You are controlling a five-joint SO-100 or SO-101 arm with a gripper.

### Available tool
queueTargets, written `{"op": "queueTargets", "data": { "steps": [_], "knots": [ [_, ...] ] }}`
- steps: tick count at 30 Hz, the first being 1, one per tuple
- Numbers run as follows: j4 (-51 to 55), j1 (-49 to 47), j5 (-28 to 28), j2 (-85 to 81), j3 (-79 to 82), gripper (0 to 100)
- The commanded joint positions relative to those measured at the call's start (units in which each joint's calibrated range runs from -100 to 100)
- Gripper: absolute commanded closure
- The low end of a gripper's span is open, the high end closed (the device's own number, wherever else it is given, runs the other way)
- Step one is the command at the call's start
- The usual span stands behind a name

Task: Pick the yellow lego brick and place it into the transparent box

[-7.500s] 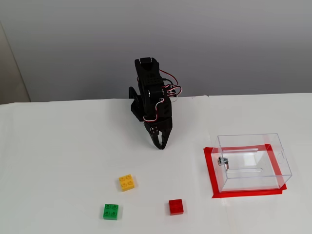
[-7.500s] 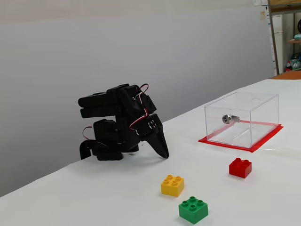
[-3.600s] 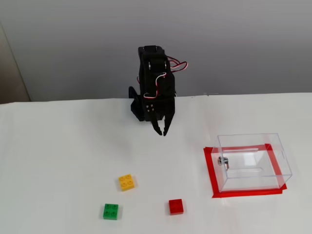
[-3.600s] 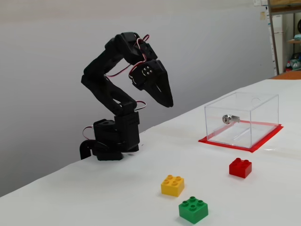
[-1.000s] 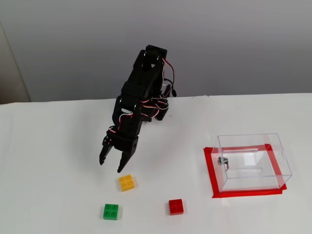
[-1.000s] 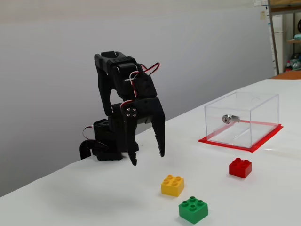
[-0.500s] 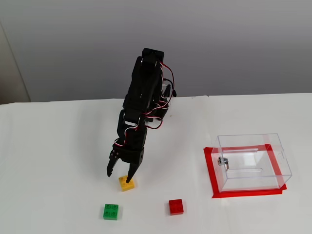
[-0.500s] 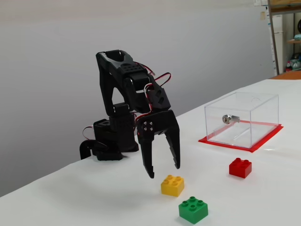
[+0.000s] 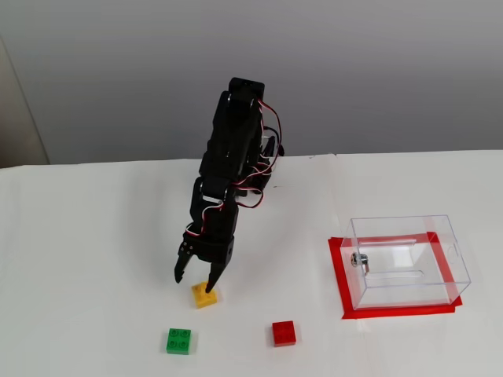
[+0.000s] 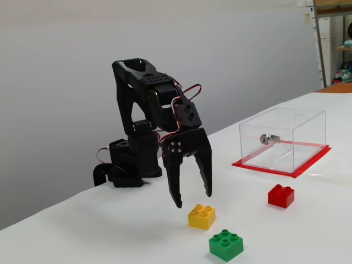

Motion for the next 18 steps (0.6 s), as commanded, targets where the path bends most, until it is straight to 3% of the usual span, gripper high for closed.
{"op": "queueTargets", "data": {
  "steps": [1,18],
  "knots": [
    [1.64,2.38,-0.06,-0.39,-1.78,75],
    [1.20,-1.09,0.41,-0.39,-2.32,69]
  ]
}}
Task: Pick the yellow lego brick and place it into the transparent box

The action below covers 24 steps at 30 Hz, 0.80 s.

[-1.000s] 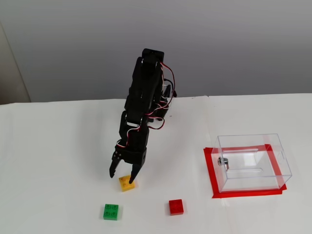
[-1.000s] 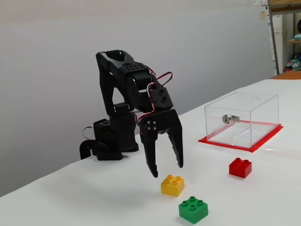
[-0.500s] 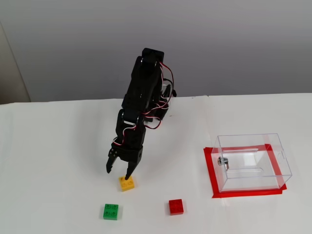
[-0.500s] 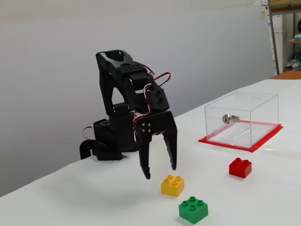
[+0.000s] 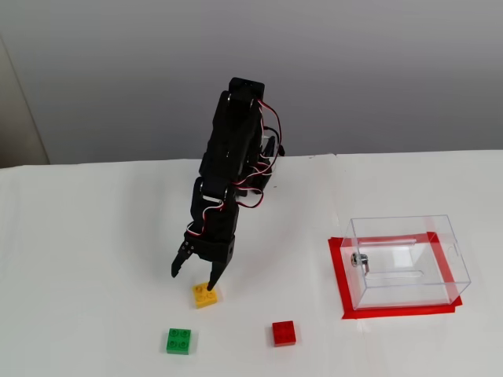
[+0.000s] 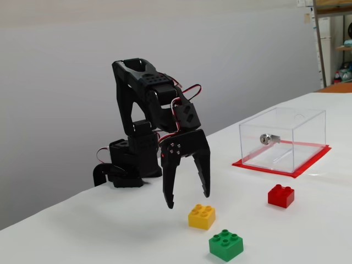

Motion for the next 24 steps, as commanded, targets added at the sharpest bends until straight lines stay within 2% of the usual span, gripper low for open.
{"op": "queueTargets", "data": {
  "steps": [1,14,20,24],
  "knots": [
    [-0.17,0.12,0.16,-0.39,-2.41,69],
    [-0.25,0.56,0.48,0.63,-3.59,69],
    [0.01,-2.25,9.87,0.63,-7.12,69],
    [0.44,-2.84,14.15,0.63,-6.30,69]
  ]
}}
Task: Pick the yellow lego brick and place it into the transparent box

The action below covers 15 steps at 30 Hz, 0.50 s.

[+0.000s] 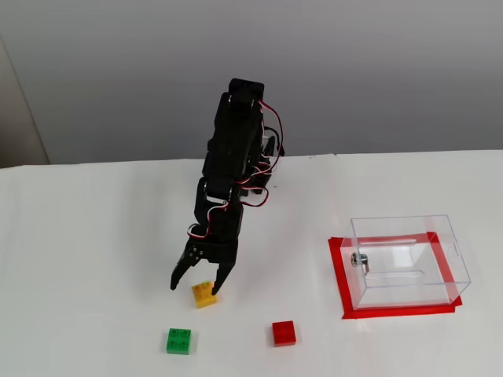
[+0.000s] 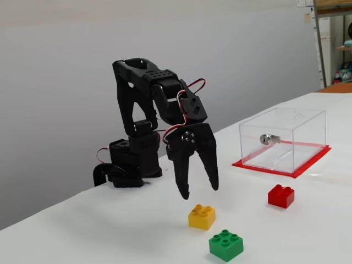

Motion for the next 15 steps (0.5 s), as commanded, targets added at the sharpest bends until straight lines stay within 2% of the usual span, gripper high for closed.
{"op": "queueTargets", "data": {
  "steps": [1,9,15],
  "knots": [
    [0.62,-0.14,4.07,-0.30,-1.18,69],
    [4.62,-0.14,13.05,-0.98,-0.54,70],
    [5.58,0.53,13.89,-1.23,-0.54,70]
  ]
}}
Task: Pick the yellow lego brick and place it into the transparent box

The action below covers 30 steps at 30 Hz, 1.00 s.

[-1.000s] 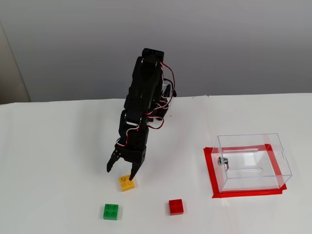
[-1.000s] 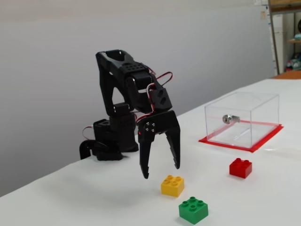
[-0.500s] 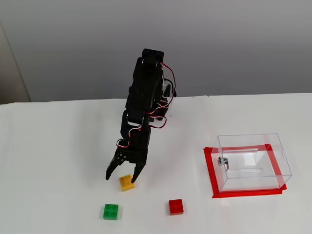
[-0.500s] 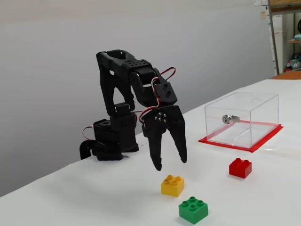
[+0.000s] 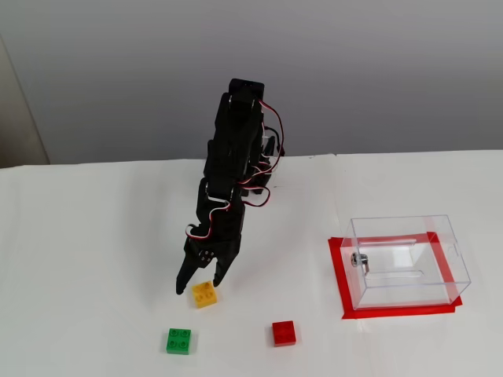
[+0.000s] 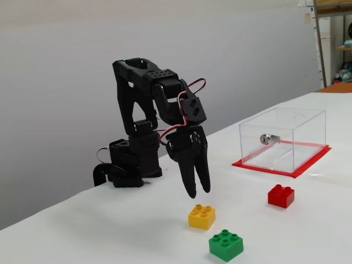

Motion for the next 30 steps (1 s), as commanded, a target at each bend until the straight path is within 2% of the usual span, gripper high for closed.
{"op": "queueTargets", "data": {
  "steps": [1,12,17,30],
  "knots": [
    [0.09,0.60,0.35,-1.23,-0.45,70],
    [3.05,6.07,0.25,-0.21,-0.27,70],
    [-0.17,5.56,-0.06,1.40,-0.36,69],
    [-0.87,2.15,-0.27,5.81,-1.45,69]
  ]
}}
